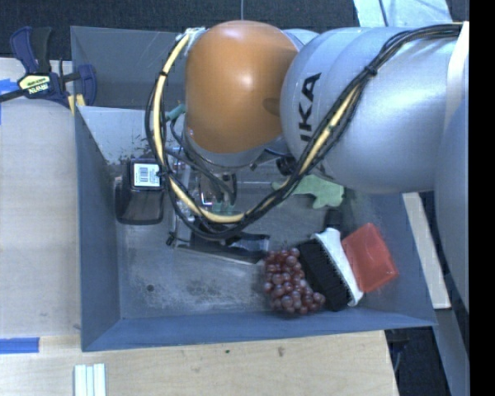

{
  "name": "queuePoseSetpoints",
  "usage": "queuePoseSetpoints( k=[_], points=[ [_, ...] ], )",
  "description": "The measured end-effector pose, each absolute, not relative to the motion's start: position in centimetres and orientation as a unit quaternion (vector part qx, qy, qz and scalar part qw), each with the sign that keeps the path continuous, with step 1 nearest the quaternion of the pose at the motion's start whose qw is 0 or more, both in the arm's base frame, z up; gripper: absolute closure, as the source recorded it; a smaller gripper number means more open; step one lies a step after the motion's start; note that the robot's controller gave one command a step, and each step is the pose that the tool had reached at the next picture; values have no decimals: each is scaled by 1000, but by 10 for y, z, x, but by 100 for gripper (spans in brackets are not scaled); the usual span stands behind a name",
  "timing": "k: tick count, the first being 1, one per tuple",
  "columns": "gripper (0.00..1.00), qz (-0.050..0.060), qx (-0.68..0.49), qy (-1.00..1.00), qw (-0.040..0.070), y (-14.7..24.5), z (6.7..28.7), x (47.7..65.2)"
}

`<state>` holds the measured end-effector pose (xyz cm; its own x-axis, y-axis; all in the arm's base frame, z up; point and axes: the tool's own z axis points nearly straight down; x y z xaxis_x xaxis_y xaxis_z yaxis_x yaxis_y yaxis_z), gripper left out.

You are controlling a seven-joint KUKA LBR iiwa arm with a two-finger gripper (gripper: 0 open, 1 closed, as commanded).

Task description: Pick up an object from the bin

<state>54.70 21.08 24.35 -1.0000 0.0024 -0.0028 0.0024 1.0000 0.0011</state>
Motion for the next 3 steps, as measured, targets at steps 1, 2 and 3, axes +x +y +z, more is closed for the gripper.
queuePoseSetpoints(
  k=[1, 2, 3],
  points=[
    [0, 1, 1, 1000, 1, 211, 244, 547],
    [0, 2, -11, 1000, 5, 176, 199, 522],
    [0, 1, -8, 1000, 2, 139, 156, 501]
  ],
)
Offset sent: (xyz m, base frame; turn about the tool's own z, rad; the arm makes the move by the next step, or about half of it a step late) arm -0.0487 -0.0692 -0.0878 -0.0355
